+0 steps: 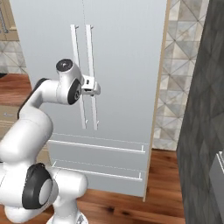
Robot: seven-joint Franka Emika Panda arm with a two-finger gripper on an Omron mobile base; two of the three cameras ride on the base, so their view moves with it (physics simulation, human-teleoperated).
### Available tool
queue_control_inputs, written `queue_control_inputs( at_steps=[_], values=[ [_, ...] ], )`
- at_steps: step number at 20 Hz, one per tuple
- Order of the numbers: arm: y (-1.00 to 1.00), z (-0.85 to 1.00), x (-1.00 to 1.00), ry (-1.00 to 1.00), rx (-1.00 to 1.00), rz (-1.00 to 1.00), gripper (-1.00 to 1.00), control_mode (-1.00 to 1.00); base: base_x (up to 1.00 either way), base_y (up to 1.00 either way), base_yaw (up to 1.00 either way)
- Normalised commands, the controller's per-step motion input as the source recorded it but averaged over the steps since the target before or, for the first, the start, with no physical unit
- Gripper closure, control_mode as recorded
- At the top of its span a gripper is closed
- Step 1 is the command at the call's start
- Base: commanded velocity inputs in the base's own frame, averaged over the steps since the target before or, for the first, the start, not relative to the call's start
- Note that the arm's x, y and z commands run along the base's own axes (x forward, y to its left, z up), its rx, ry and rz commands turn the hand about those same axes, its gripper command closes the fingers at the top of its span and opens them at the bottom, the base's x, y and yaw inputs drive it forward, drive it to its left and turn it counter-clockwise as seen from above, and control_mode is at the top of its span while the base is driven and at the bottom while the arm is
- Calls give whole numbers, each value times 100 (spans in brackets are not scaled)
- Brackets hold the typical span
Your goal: Retrieve the butter from the fridge and place it on a plate on the dining table. Then retrieve the butter knife by the fridge and place it near the plate.
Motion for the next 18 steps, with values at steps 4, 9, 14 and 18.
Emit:
queue_control_inputs(
  at_steps=[4,9,14,18],
  values=[
    [0,-5,41,0,1,0,-100,-100,0,0,0],
    [-2,-9,38,0,0,0,-100,-100,0,0,0],
    [-1,-3,36,0,0,0,-100,-100,0,0,0],
    [0,-3,39,0,0,0,-100,-100,0,0,0]
  ],
)
